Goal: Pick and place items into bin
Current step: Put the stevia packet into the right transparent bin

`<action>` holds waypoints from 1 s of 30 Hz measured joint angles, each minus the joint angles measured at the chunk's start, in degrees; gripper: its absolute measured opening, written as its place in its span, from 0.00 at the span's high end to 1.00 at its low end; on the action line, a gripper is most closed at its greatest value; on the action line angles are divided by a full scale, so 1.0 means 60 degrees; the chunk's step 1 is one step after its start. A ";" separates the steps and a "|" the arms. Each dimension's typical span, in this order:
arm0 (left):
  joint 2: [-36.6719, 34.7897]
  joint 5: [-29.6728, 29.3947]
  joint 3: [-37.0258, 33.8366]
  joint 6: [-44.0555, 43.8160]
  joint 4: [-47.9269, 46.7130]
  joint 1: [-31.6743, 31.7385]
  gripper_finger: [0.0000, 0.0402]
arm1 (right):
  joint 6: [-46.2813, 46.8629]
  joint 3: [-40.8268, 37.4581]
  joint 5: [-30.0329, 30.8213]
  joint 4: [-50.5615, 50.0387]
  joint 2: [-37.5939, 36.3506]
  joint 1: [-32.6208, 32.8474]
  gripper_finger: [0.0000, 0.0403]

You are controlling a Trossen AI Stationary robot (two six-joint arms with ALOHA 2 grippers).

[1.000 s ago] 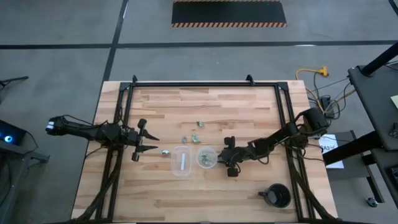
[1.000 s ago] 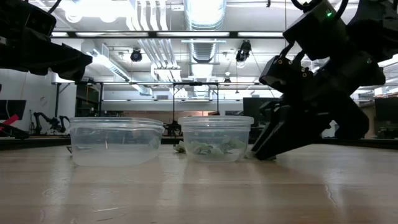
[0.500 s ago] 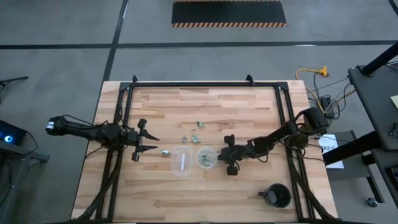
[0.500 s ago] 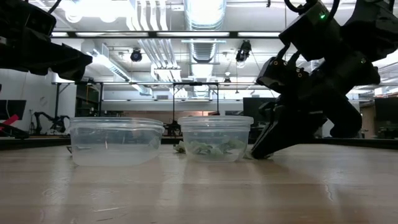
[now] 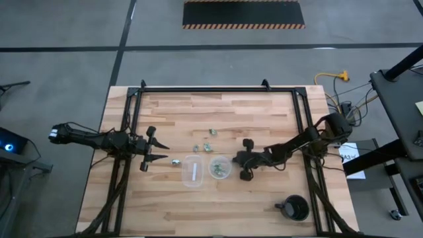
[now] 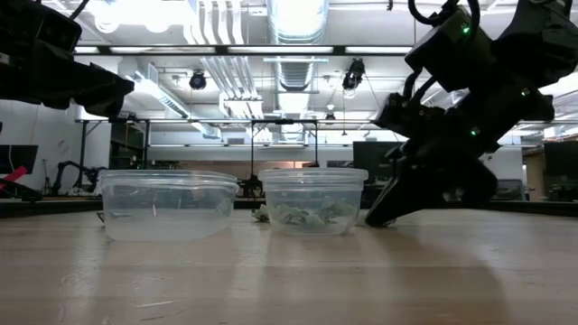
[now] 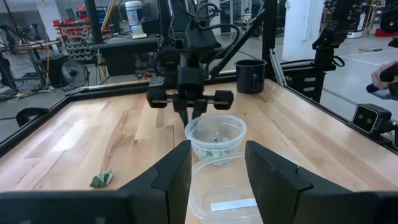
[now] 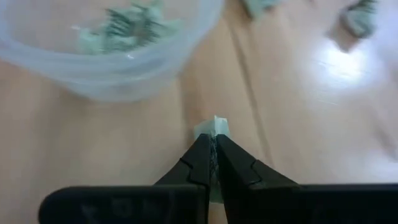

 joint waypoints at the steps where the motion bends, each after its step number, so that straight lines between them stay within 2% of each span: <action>1: 0.0002 0.0000 0.0000 0.0000 0.0000 -0.0003 0.66 | 0.0048 -0.0013 0.0240 -0.0058 -0.0048 0.0000 0.98; 10: -0.0012 0.0000 0.0000 0.0000 -0.0007 0.0000 0.66 | 0.0193 -0.0013 0.1816 0.0297 -0.0128 0.0072 0.98; 16: 0.0002 -0.0001 0.0000 0.0000 -0.0005 -0.0002 0.66 | -0.0121 -0.0366 0.2409 0.1973 -0.0141 0.0371 0.98; 21: -0.0001 -0.0001 0.0000 -0.0001 0.0000 -0.0004 0.66 | -0.0792 -0.1108 0.2129 0.4589 -0.0162 0.0579 0.98; 25: 0.0002 0.0000 0.0000 0.0000 -0.0003 -0.0002 0.66 | -0.1211 -0.1767 0.0712 0.6496 -0.0143 0.0542 0.98; 30: -0.0001 0.0000 0.0001 -0.0001 -0.0001 -0.0002 0.66 | -0.1270 -0.2406 0.0210 0.8715 0.0216 0.0539 0.98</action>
